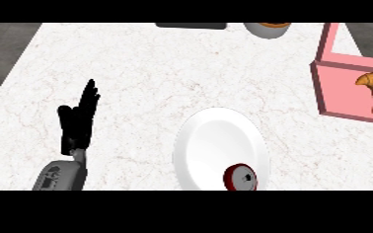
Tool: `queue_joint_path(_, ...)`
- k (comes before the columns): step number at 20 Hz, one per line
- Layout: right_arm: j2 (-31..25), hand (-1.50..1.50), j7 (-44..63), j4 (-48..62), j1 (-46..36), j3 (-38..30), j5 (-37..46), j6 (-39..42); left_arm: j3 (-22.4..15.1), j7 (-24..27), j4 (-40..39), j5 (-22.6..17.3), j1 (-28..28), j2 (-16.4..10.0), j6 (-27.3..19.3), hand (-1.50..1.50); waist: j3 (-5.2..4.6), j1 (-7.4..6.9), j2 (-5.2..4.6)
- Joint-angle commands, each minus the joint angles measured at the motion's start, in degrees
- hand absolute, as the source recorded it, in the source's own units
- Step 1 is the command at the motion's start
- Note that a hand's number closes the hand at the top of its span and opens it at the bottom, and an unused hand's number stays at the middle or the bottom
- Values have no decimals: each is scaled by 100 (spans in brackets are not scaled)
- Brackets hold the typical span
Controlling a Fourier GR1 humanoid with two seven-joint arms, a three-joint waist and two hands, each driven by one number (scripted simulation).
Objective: Pick the croissant from the plate and place it in the cardboard box
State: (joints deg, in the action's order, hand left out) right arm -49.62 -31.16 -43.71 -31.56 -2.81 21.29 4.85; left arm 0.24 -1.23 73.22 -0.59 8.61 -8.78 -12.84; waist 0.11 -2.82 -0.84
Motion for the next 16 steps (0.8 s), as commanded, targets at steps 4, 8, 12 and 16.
queue_joint_path(4,431,-150,-884,1704,-900,-171,-84,546,70,-276,210,-61,9,-129,104,0,7,23,6)
queue_joint_path(8,544,-150,-1627,2036,-934,-590,-582,1026,116,88,121,-113,-199,-114,197,0,11,28,-4)
queue_joint_path(12,133,-150,-1698,2575,-1246,-1041,-1120,2321,81,18,47,-59,-96,50,24,0,17,10,-38)
queue_joint_path(16,-215,-150,-1633,2998,-1137,-1466,-1569,2907,9,-18,173,1,-195,62,7,0,25,56,-24)
